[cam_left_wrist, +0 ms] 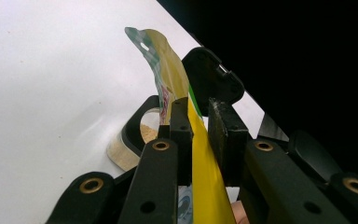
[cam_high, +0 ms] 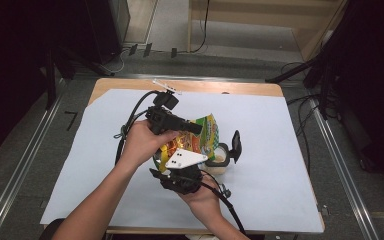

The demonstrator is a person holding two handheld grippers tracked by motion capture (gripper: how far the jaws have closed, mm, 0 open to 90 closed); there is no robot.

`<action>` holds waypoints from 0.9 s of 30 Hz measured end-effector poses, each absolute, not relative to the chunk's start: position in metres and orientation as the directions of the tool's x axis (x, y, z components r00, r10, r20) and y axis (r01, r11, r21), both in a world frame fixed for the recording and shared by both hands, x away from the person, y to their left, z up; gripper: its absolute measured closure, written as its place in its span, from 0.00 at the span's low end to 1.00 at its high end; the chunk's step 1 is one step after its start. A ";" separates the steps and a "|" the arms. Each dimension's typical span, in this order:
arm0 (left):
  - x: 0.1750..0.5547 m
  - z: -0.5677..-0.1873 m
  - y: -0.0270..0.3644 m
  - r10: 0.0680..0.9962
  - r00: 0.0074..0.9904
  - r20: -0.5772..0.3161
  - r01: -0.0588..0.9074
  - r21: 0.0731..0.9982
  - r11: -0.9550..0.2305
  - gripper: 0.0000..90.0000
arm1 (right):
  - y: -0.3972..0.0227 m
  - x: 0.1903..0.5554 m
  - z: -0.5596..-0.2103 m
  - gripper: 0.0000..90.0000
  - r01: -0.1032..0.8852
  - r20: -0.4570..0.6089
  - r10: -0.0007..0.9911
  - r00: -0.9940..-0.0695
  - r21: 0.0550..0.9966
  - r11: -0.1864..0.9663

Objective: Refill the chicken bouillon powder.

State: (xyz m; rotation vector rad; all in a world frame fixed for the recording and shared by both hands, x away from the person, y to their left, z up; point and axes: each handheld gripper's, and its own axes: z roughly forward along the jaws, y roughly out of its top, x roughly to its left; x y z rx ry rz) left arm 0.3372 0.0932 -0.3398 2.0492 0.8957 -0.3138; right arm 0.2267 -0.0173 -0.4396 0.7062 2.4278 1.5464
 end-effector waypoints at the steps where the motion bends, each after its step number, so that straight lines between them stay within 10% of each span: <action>1: 0.337 -0.340 0.093 0.481 0.712 -0.513 0.695 0.612 -0.377 0.89 | -0.017 0.227 -0.440 0.77 0.294 0.101 0.479 -0.872 0.890 0.347; 27: 0.337 -0.340 0.093 0.488 0.711 -0.506 0.696 0.609 -0.381 0.89 | -0.017 0.228 -0.440 0.77 0.313 0.121 0.480 -0.869 0.886 0.343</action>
